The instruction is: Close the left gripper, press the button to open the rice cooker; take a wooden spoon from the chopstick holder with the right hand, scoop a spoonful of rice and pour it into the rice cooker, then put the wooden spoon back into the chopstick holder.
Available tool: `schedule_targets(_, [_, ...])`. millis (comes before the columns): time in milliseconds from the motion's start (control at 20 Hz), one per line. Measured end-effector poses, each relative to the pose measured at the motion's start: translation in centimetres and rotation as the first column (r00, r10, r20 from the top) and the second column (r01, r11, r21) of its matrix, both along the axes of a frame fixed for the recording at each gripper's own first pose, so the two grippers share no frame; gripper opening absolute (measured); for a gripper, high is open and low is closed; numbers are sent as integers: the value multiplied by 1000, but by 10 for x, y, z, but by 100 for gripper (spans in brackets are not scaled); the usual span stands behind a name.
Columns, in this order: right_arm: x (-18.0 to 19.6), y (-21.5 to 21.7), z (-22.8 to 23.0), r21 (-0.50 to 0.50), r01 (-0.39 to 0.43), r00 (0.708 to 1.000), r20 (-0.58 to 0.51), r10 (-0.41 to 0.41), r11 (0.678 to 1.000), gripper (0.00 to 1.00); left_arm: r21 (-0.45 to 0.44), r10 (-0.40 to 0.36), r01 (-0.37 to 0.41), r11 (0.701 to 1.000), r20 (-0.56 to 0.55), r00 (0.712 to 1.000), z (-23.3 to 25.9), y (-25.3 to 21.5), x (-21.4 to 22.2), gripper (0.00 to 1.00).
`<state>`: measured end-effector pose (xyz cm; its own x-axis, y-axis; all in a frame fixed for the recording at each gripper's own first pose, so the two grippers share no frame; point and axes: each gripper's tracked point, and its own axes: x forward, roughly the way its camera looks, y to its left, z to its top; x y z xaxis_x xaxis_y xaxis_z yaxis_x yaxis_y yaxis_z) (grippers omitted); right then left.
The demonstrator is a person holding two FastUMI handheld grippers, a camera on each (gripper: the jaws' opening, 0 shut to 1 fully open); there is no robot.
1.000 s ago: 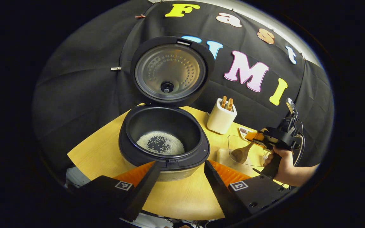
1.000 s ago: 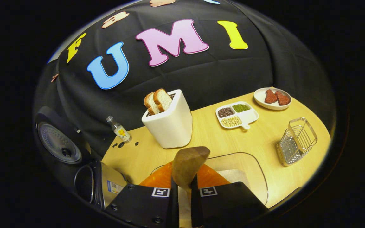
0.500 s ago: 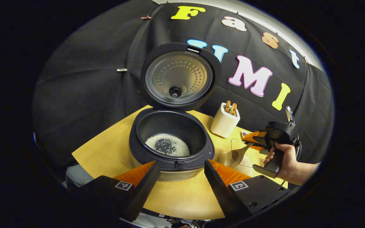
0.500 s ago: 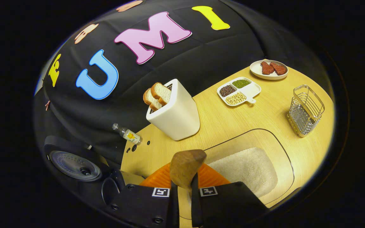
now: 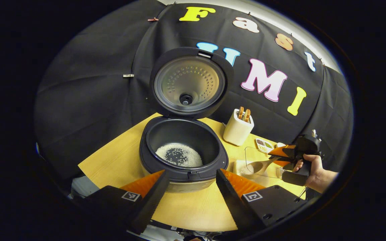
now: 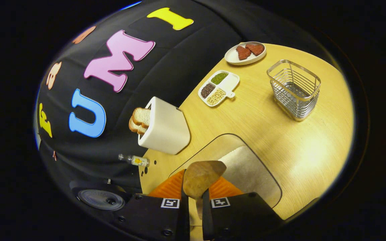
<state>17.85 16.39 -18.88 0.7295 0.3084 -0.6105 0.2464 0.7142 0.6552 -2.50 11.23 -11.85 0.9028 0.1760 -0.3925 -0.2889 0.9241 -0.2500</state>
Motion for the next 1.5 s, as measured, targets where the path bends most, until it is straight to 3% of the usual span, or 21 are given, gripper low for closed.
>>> schedule_targets(350, [15,-27,46,143,91,996,7,-93,986,19,39,4,-4,999,24,1000,14,3,-1,95])
schedule_targets(700, [30,3,116,252,30,993,104,-58,967,19,-19,55,-54,998,44,998,11,5,-13,95])
schedule_targets(1000, [20,70,158,345,-74,991,129,31,936,19,-41,97,-96,995,34,995,2,11,-25,95])
schedule_targets(1200, [1,125,165,332,-178,979,154,133,926,19,-29,122,-120,992,47,991,6,20,-30,95])
schedule_targets(1500, [-36,217,162,230,-382,914,239,329,895,19,-84,164,-158,984,67,984,8,30,-39,95])
